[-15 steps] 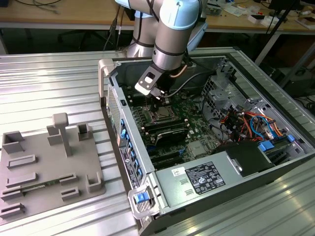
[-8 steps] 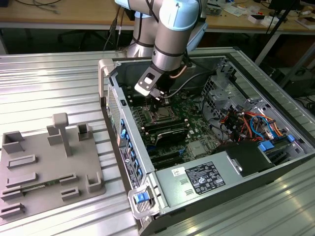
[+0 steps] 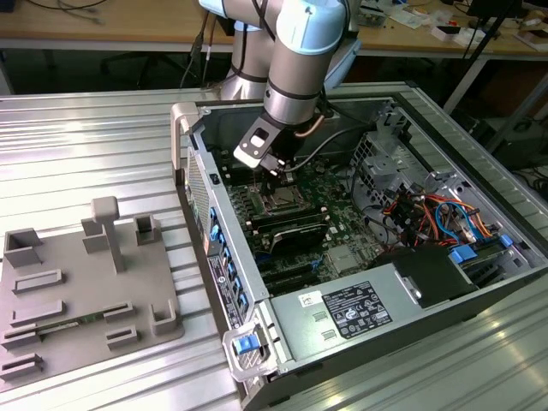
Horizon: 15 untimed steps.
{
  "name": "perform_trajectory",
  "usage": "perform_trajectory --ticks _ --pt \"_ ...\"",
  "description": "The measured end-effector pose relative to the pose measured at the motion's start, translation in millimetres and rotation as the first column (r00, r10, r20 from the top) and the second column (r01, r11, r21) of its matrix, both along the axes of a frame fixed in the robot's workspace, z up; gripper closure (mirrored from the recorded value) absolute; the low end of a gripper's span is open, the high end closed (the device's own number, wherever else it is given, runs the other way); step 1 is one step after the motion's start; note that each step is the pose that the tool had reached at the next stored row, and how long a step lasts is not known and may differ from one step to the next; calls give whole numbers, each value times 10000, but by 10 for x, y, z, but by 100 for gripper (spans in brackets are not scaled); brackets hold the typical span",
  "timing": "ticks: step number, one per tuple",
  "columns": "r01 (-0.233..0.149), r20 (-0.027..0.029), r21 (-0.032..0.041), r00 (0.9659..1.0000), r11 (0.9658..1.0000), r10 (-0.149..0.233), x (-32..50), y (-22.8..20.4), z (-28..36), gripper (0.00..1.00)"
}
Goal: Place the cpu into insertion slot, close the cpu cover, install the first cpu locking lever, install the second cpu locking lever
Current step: 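Close the cpu cover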
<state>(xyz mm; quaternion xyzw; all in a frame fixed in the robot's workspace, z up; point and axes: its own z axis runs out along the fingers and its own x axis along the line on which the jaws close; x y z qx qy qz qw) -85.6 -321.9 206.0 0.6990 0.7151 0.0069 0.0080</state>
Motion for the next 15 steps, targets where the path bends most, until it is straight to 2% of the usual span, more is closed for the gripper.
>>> perform_trajectory --ticks 4,6,11,15 --pt "1 -1 -1 10000 10000 -1 6 0 27 89" --pt "2 -2 -2 10000 10000 -2 41 0 28 89" --pt "0 -2 -2 10000 10000 0 188 0 28 89" --pt "2 -2 -3 10000 10000 -2 205 0 33 89"
